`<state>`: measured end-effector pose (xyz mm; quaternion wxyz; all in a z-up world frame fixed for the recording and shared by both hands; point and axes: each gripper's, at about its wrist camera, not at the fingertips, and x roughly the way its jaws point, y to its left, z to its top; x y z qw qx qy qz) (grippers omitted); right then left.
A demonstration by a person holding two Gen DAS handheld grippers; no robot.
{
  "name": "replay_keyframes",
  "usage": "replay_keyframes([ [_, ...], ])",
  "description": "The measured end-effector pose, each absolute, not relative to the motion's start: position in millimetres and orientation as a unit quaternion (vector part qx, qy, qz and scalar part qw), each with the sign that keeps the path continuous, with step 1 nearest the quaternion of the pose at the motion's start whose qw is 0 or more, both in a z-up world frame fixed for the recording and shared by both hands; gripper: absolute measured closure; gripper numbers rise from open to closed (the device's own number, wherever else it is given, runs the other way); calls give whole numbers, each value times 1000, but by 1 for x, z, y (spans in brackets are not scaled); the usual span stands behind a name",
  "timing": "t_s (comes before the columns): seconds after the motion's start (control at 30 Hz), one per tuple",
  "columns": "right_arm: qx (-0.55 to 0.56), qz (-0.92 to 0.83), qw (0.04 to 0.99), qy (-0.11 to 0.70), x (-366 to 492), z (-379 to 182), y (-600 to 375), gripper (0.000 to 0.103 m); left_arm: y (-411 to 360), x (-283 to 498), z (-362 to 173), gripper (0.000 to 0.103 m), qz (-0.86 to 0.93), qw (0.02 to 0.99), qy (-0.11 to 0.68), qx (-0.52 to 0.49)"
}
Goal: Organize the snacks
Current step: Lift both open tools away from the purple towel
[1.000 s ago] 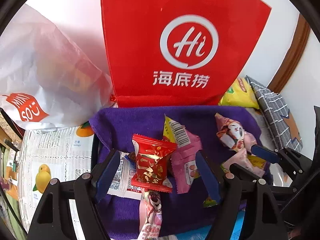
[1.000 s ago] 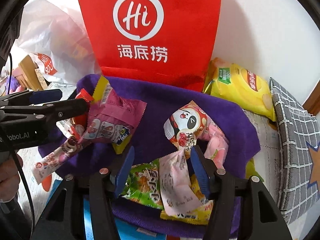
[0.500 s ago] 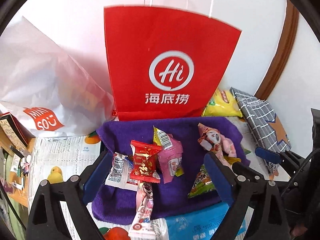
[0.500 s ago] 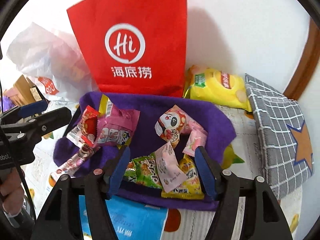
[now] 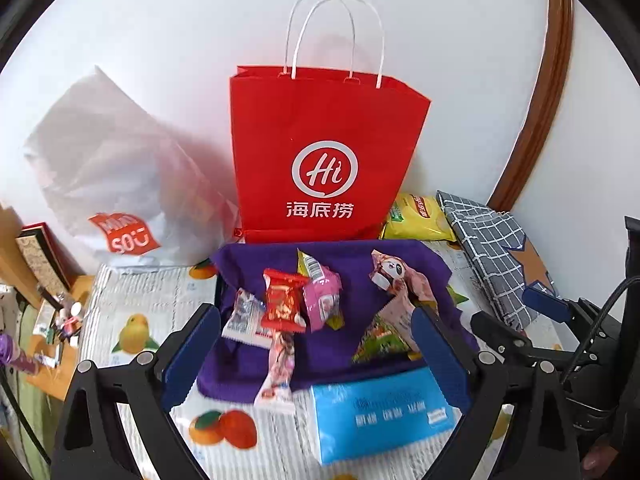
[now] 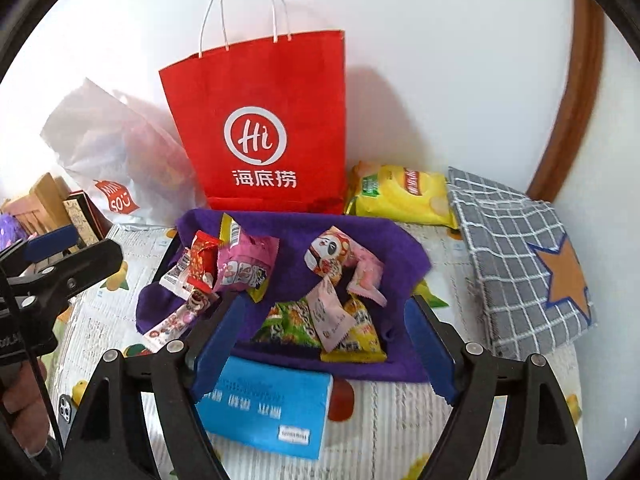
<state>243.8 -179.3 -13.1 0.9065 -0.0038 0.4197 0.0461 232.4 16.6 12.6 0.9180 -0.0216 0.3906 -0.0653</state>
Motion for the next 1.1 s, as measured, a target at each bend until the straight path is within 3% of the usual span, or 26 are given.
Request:
replay_keyframes([
  [0.23,-5,42,924,379,193,14,-188,7,10,180,32,3,-43,929,368,-15],
  [0.43,-12,34,935,353,149,34,-201,1,1,130,47,1,-22,941,339,-2],
  [1.1,-11,14,951,308,25,45,-214,0,-8,12,57,1,-15,956,292,-11],
])
